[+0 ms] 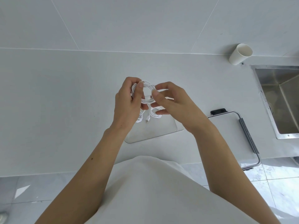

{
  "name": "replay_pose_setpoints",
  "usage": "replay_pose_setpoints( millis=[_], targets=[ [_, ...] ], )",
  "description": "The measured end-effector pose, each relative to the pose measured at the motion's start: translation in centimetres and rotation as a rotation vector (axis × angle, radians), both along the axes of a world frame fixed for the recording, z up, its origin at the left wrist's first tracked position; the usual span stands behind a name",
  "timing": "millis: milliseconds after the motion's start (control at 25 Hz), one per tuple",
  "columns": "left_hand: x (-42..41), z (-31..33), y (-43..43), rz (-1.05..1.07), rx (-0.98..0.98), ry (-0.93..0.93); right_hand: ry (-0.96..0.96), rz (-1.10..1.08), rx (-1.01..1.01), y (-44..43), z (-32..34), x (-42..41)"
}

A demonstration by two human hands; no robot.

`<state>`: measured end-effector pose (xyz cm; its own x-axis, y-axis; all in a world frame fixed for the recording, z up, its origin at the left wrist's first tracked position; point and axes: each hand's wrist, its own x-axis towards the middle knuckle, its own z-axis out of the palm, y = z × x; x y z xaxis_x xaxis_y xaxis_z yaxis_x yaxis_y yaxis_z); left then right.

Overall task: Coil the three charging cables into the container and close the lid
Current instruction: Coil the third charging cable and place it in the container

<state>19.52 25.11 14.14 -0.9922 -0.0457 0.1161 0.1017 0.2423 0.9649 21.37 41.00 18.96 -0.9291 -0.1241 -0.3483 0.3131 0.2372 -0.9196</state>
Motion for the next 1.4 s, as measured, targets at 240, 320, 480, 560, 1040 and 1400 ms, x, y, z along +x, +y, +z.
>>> replay_pose_setpoints(
  millis=[240, 320, 480, 560, 1040, 1400],
  targets=[
    [0.8, -0.6, 0.3, 0.017, -0.030, -0.032, -0.084, -0.207, -0.223, -0.5, -1.4, 0.3],
    [1.0, -0.9, 0.5, 0.036, -0.027, -0.058, -0.076, -0.232, -0.207, -0.7, -2.0, 0.3],
    [1.5, -2.1, 0.4, 0.059, -0.100, -0.136, -0.125, -0.246, -0.188, -0.7, -3.5, 0.4],
    [1.9, -2.9, 0.3, 0.050, -0.111, -0.232, -0.146, -0.255, -0.163, -0.8, -4.6, 0.5],
    [4.3, -8.0, -0.7, 0.026, -0.168, -0.629, -0.308, -0.162, 0.096, -1.1, -12.6, -0.6],
    [4.7, -9.4, 0.1, 0.013, -0.246, -0.826, -0.419, -0.003, 0.241, -1.7, -15.9, -0.8]
  ],
)
